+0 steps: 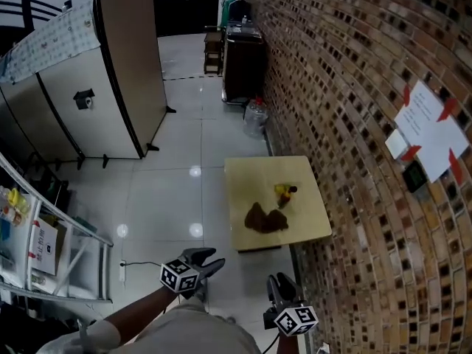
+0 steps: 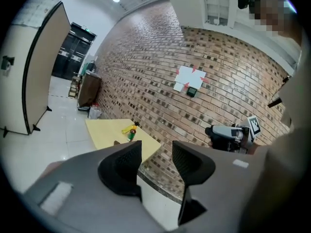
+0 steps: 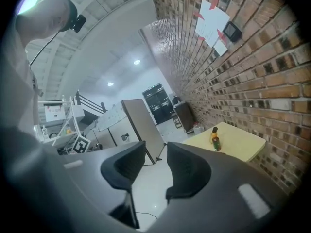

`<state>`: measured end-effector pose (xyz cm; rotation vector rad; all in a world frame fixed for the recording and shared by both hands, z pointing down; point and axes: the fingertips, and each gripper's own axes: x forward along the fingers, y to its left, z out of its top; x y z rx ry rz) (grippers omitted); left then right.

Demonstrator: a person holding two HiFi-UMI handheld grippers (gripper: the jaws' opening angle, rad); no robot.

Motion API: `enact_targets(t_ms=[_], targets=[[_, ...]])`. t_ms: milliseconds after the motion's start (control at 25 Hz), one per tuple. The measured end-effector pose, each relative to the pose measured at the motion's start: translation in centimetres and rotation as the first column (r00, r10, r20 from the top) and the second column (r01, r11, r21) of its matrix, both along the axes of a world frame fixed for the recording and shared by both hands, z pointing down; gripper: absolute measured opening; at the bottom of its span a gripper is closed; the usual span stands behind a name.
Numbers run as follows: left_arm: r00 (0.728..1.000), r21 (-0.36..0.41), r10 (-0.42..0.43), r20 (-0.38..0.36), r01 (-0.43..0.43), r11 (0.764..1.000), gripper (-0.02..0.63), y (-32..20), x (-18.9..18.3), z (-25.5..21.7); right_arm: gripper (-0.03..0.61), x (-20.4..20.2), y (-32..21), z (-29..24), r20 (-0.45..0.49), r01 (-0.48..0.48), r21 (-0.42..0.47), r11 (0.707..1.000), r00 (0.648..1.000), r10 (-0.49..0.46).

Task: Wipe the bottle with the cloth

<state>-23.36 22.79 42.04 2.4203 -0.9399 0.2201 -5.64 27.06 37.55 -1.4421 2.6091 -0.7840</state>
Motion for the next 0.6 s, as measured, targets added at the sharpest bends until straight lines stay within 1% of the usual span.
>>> enact_targets(t_ms=[240, 360, 600], targets=[[1.000, 0.010, 0.014, -0.021, -0.014, 1.000, 0.210, -7.1, -2.8, 0.0, 0.143, -2.8, -6.1, 0.1, -0.018, -0.029, -0.001, 1.000, 0.999, 0.029], [0.999, 0.001, 0.044, -0.023, -0.044, 0.999, 0.210, -8.8, -3.6, 0.1, 0.150, -3.7, -7.8, 0.5, -0.032, -0.053, -0.022, 0.998, 0.998, 0.052], [0.994, 0.008, 0.109, -0.016, -0.109, 0.994, 0.210, -12.3, -4.8, 0.6, 0.170, -5.4, -11.1, 3.2, -0.085, -0.087, -0.067, 0.994, 0.993, 0.081]])
